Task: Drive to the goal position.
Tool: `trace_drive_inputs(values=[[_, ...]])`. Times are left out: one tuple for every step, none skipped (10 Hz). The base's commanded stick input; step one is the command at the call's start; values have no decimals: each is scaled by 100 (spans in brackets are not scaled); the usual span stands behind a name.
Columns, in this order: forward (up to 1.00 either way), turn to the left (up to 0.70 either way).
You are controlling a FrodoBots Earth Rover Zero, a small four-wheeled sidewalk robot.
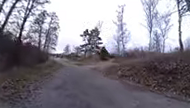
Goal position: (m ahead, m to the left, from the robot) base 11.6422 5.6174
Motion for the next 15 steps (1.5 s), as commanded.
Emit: trace_drive_inputs(values=[[50, 1], [50, 1], [50, 1], [50, 1], [50, 1], [50, 1], [50, 1], [50, 1], [50, 1], [50, 1], [50, 1], [50, 1], [50, 1], [50, 1], [50, 1]])
